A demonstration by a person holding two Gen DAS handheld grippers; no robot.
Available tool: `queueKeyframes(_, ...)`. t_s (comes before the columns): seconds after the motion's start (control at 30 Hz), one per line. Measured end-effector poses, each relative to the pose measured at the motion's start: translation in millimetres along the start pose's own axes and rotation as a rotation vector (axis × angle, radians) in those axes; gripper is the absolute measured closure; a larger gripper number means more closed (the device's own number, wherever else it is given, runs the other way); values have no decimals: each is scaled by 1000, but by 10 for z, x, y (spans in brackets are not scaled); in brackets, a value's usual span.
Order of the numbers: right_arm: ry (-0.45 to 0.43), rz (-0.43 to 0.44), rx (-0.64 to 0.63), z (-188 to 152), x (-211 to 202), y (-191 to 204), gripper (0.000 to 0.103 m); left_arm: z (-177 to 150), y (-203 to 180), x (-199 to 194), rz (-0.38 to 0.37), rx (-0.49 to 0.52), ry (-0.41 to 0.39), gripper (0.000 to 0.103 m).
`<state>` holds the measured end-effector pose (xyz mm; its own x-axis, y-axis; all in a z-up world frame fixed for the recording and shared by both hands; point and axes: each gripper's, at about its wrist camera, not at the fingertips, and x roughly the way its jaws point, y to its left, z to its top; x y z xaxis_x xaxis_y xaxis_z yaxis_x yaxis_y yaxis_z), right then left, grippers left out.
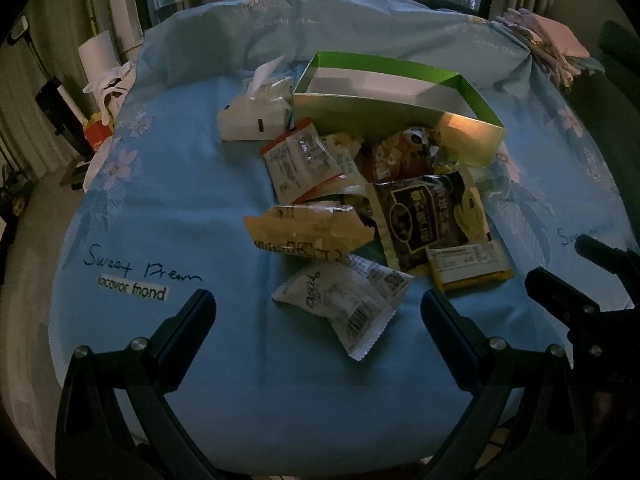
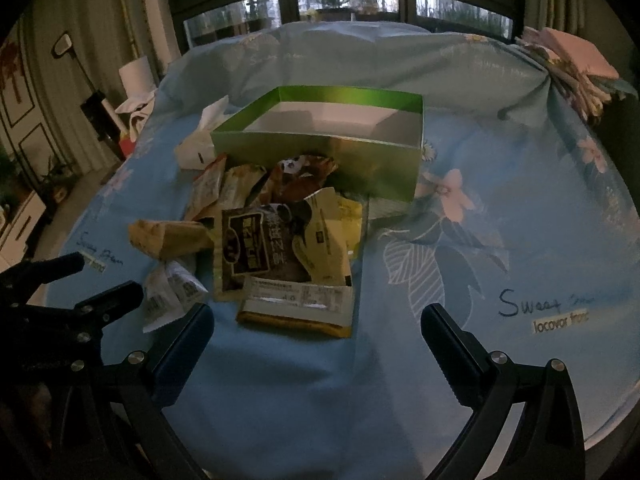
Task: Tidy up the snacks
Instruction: 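Move the right tool toward the snack pile, then grasp the white wrapped snack bar with the right gripper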
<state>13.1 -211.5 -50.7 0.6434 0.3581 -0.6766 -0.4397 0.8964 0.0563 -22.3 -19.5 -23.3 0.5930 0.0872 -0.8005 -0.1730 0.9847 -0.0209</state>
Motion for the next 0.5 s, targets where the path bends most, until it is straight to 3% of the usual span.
queueKeyframes(0.2, 1, 29, 10, -3, 17, -77, 0, 7, 3, -10, -30, -30, -11, 0)
queueKeyframes(0.3, -4, 83, 19, -11, 2, -235, 0, -15, -14, -69, -151, -35, -32, 0)
queueKeyframes(0.4, 8, 162, 98, -40, 56, -486, 0, -70, -116, -89, -317, -3, -42, 0)
queueKeyframes(0.5, 42, 264, 225, -93, 219, -746, 0, -133, -328, -48, -355, 73, -48, 2)
